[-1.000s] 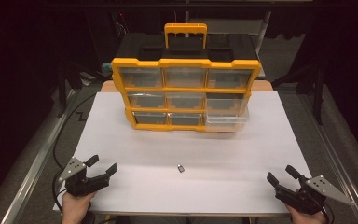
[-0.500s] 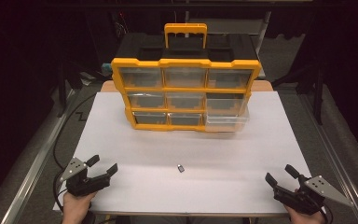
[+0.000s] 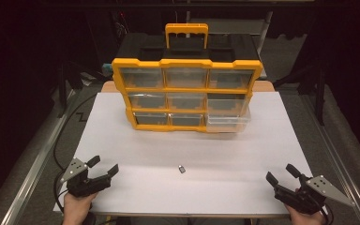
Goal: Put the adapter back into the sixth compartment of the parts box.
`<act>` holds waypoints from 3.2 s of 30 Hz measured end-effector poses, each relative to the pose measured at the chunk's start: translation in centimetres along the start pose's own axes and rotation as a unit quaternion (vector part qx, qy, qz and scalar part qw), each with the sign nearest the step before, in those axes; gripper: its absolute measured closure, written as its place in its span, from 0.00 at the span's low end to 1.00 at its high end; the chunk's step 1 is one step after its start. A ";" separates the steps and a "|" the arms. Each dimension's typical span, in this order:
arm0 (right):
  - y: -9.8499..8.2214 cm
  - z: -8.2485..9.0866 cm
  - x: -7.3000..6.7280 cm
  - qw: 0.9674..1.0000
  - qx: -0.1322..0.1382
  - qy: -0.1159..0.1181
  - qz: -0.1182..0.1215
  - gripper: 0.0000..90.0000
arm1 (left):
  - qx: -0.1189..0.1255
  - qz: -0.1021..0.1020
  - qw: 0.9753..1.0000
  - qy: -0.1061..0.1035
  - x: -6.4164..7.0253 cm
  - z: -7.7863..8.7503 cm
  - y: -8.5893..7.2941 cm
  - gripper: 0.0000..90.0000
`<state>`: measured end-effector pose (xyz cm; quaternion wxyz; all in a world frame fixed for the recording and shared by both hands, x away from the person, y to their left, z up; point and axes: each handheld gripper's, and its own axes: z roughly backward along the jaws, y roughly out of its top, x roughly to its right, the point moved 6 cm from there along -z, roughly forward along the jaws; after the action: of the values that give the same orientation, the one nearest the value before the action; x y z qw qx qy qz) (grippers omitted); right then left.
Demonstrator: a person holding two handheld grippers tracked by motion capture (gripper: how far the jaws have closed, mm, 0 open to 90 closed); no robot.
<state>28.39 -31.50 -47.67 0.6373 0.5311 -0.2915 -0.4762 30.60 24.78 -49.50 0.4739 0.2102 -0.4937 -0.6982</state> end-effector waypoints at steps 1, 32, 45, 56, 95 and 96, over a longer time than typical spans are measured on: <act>0.0 0.0 0.0 1.000 0.000 0.000 0.000 0.19 | 0.000 0.000 1.000 0.000 0.0 0.0 0.0 0.19; 0.4 -2.3 -1.9 0.999 -0.012 0.029 0.023 0.20 | -0.004 -0.005 1.000 -0.003 0.1 -0.2 0.0 0.19; 0.4 -3.1 -2.8 0.998 -0.019 0.043 0.031 0.20 | -0.005 -0.007 1.000 -0.002 0.2 -0.2 0.0 0.19; 0.4 -3.7 -3.6 0.998 -0.021 0.053 0.034 0.20 | 0.001 -0.008 1.000 -0.002 0.0 -0.1 0.1 0.19; 0.8 -7.2 -8.1 0.991 -0.035 0.122 0.046 0.20 | 0.004 -0.011 1.000 -0.005 0.2 -0.1 0.2 0.19; 0.8 -7.3 -8.2 0.991 -0.035 0.124 0.048 0.20 | 0.003 -0.010 1.000 -0.005 0.2 -0.1 0.2 0.19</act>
<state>31.94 -21.09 -47.72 0.7085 0.5490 -0.2188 -0.3857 30.64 24.57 -49.36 0.4639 0.2134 -0.4962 -0.7022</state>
